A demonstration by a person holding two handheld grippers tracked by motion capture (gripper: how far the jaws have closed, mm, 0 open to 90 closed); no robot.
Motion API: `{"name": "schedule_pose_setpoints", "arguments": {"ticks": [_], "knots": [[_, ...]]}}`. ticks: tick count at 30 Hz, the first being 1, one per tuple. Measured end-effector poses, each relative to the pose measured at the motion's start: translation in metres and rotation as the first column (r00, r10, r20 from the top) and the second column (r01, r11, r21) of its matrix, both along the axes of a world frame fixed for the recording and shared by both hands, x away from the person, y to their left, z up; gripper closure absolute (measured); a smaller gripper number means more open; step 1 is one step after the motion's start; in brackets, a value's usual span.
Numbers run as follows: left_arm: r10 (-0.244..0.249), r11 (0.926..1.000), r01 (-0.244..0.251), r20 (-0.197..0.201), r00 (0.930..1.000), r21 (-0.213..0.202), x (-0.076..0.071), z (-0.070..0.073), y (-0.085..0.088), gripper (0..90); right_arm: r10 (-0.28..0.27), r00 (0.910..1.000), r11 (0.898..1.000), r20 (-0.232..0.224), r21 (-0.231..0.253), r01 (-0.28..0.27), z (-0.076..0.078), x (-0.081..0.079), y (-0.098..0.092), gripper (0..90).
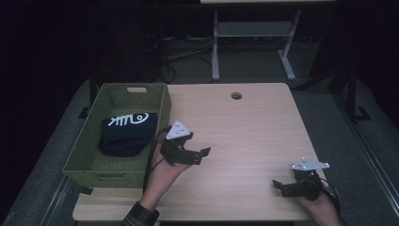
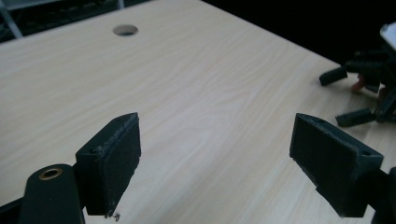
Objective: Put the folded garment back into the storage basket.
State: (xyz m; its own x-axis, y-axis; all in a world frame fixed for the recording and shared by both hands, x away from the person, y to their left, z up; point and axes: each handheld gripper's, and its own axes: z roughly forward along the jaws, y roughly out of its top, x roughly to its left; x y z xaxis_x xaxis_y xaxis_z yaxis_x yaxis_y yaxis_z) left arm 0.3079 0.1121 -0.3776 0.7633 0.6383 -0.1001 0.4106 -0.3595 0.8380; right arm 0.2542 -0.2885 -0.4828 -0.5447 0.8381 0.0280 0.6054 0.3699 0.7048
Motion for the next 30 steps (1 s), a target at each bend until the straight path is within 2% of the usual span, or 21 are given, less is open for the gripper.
{"name": "schedule_pose_setpoints", "arguments": {"ticks": [4, 7, 8, 9, 10, 12, 14, 15, 19, 20, 23, 30], "knots": [[-0.024, 0.9996, 0.024, -0.015, 0.9996, 0.010, -0.001, -0.011, -0.007, 16.0, 0.000, 1.0000, 1.000, -0.002, 0.001, 0.000, 0.000, 0.000, 0.000, 3.0], [-0.052, 0.9981, 0.053, -0.040, 0.9978, 0.032, -0.003, -0.027, -0.018, 16.0, 0.000, 1.0000, 1.000, -0.001, 0.000, 0.000, 0.000, 0.000, 0.000, 3.0], [-0.052, 0.9981, 0.053, -0.040, 0.9978, 0.032, -0.003, -0.027, -0.018, 16.0, 0.000, 1.0000, 1.000, -0.002, 0.000, 0.000, 0.000, 0.000, 0.000, 2.9], [-0.066, 0.9967, 0.068, -0.053, 0.9964, 0.044, -0.003, -0.036, -0.022, 16.0, 0.001, 1.0000, 1.000, -0.001, 0.000, -0.001, 0.000, 0.000, 0.000, 2.9], [-0.066, 0.9967, 0.068, -0.053, 0.9964, 0.044, -0.003, -0.036, -0.022, 16.0, -0.001, 1.0000, 1.000, -0.001, -0.001, 0.001, 0.000, 0.000, 0.000, 3.0], [-0.076, 0.9942, 0.081, -0.069, 0.9947, 0.071, -0.004, -0.049, -0.026, 16.0, 0.000, 1.0000, 1.000, -0.001, -0.001, 0.000, 0.000, 0.000, 0.000, 3.0], [-0.075, 0.9934, 0.080, -0.071, 0.9947, 0.082, -0.004, -0.052, -0.027, 16.0, 0.000, 1.0000, 1.000, -0.001, -0.001, 0.000, 0.000, 0.000, 0.000, 3.0], [-0.075, 0.9911, 0.082, -0.069, 0.9948, 0.105, -0.004, -0.058, -0.028, 16.0, 0.001, 1.0000, 1.000, 0.000, -0.001, -0.001, 0.000, 0.000, 0.000, 3.0], [-0.070, 0.9901, 0.079, -0.075, 0.9947, 0.116, -0.003, -0.067, -0.029, 16.0, 0.002, 1.0000, 1.000, 0.000, -0.001, -0.002, 0.000, 0.000, 0.000, 3.0], [-0.065, 0.9875, 0.076, -0.081, 0.9946, 0.138, -0.003, -0.072, -0.030, 16.0, 0.002, 1.0000, 1.000, 0.000, -0.001, -0.002, 0.000, 0.000, 0.000, 2.9], [-0.058, 0.9852, 0.072, -0.093, 0.9940, 0.156, -0.003, -0.079, -0.031, 16.0, 0.002, 1.0000, 1.000, 0.000, -0.001, -0.002, 0.000, 0.000, 0.000, 3.0], [-0.050, 0.9791, 0.068, -0.096, 0.9941, 0.192, -0.002, -0.091, -0.033, 15.3, 0.004, 1.0000, 1.000, 0.000, -0.001, -0.004, 0.000, 0.000, 0.000, 2.9]]}}
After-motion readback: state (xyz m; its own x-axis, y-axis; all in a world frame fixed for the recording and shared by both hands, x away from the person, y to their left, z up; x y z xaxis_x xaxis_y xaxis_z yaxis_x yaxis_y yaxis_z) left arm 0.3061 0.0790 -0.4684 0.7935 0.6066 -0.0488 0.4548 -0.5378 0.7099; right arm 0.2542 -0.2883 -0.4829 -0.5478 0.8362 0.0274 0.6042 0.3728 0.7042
